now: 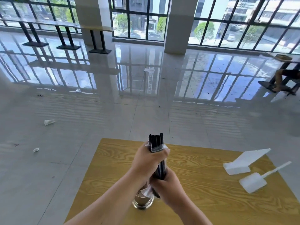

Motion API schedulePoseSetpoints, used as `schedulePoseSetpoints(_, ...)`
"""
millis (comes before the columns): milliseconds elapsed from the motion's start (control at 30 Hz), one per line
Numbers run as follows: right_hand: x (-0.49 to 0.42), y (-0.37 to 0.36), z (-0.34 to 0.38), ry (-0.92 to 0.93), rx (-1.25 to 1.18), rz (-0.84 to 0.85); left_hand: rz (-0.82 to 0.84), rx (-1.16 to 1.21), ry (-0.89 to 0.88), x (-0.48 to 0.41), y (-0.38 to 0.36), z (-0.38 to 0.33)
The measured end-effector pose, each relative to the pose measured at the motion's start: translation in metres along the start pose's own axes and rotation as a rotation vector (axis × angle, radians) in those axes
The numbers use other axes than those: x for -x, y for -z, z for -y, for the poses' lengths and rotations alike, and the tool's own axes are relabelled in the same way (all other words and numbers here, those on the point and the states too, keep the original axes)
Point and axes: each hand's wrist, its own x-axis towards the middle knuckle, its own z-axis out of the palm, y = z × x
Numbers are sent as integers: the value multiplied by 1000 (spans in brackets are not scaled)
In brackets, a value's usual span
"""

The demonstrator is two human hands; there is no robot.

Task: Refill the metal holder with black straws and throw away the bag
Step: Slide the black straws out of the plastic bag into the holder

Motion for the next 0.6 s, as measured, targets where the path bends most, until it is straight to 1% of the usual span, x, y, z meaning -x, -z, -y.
schedulePoseSetpoints(167,-3,-6,37,22,23,-69,181,54,34,-10,22,-23)
schedulePoseSetpoints(267,0,-2,61,35,-18,-152,252,95,53,-13,29,-37)
schedulePoseSetpoints(333,6,0,74,33,-61,-171,303,111,47,-15,33,-44)
schedulePoseSetpoints(500,21,-6,91,55,-16,-209,397,166,28,-15,37,-49)
schedulePoseSetpoints(600,28,-8,96,45,48,-252,422,207,47,-15,37,-48)
